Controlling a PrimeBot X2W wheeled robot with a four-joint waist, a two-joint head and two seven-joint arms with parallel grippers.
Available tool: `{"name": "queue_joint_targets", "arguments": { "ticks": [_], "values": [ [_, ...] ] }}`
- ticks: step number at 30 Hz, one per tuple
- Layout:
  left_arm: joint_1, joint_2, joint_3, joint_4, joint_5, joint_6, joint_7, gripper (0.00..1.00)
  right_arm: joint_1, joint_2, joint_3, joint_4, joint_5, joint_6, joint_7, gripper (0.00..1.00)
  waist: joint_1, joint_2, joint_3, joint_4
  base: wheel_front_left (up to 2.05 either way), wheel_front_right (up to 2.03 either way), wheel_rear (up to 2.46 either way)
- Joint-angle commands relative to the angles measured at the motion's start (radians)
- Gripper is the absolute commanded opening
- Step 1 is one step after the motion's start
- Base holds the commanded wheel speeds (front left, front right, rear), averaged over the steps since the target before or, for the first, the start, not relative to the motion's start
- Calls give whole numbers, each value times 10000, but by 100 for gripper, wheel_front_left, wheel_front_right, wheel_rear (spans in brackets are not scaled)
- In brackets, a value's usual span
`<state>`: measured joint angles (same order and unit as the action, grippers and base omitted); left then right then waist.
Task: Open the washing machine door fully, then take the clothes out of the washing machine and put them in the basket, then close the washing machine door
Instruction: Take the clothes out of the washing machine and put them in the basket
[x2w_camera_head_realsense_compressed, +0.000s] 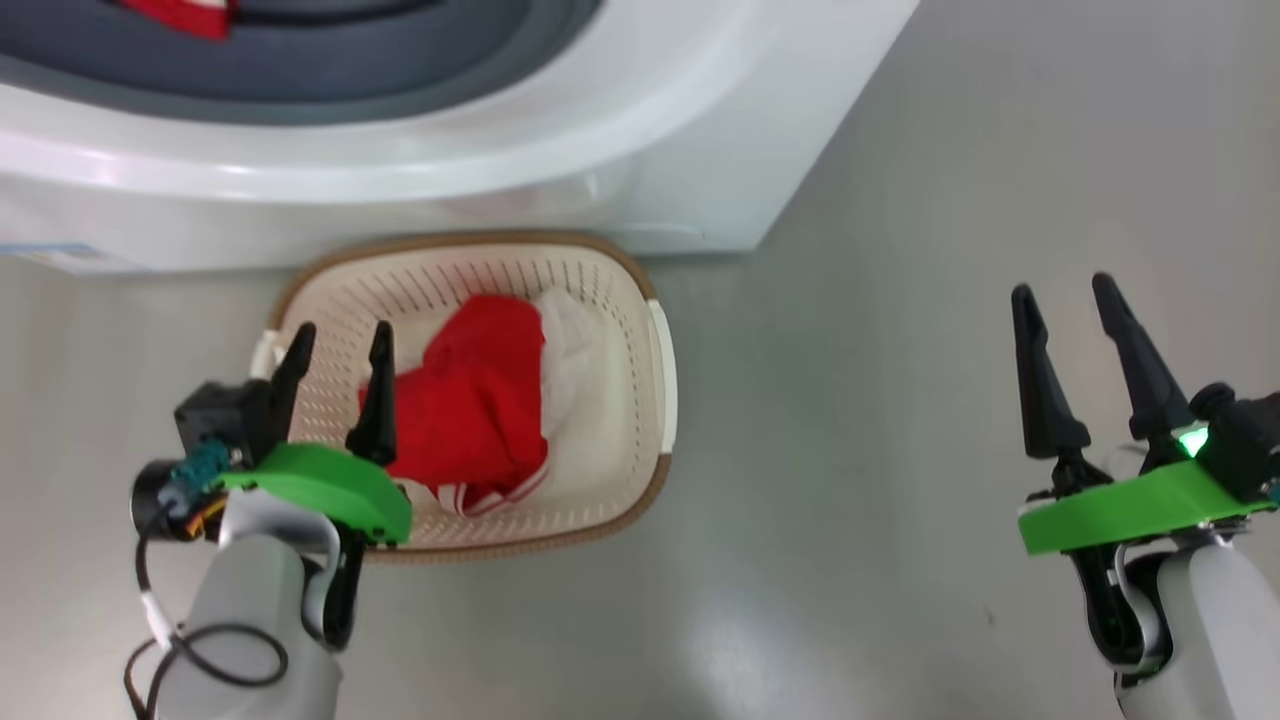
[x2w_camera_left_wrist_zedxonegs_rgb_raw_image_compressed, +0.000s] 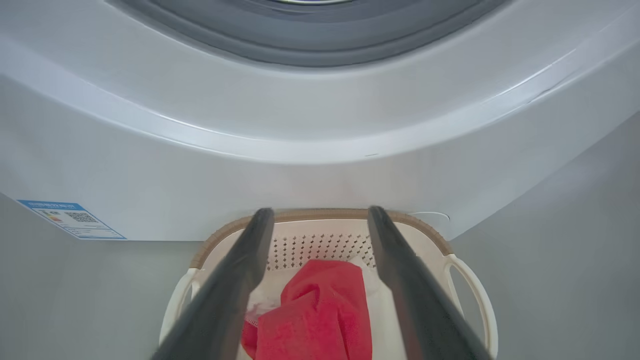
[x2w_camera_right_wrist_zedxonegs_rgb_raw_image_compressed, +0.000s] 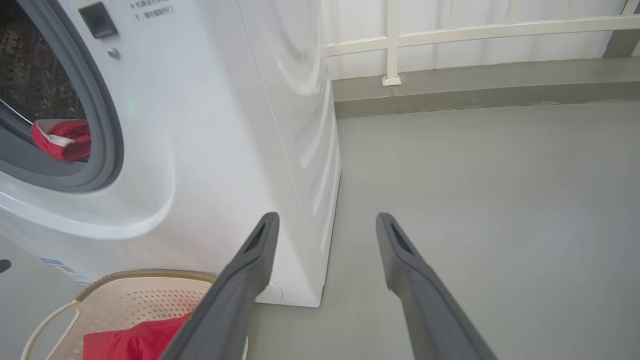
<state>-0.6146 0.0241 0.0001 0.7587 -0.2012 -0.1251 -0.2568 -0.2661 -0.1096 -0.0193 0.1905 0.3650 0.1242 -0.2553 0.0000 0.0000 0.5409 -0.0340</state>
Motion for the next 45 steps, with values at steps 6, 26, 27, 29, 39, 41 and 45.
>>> {"name": "queue_joint_targets", "arguments": {
  "ticks": [6,26,27,29,39,41,45],
  "values": [
    [1497,268,263,-1806,142,-54,-49,100,836,-268,410,20,50,65,-65,100,0,0,-1813,399,0,0,0],
    [4744,270,887,-5291,683,-55,-49,100,2532,-345,137,102,250,65,-65,100,0,0,-3924,537,0,0,0],
    [4898,269,913,-5407,670,-55,-49,100,2620,-344,111,95,255,65,-65,100,0,0,-3999,541,0,0,0],
    [5193,267,955,-5655,611,-55,-49,100,2792,-335,41,76,264,65,-65,100,0,0,-4119,545,0,0,0],
    [6201,263,1039,-6516,312,-14,-49,100,3263,-315,-185,-99,277,65,-65,100,0,0,-4303,500,0,0,0],
    [6260,263,1044,-6585,289,34,-49,100,3272,-311,-195,-110,277,65,-65,100,0,0,-4288,492,0,0,0],
    [6285,263,1021,-6649,252,102,-49,100,3252,-293,-211,-126,268,65,-65,100,0,0,-4227,480,0,0,0]
  ]
}}
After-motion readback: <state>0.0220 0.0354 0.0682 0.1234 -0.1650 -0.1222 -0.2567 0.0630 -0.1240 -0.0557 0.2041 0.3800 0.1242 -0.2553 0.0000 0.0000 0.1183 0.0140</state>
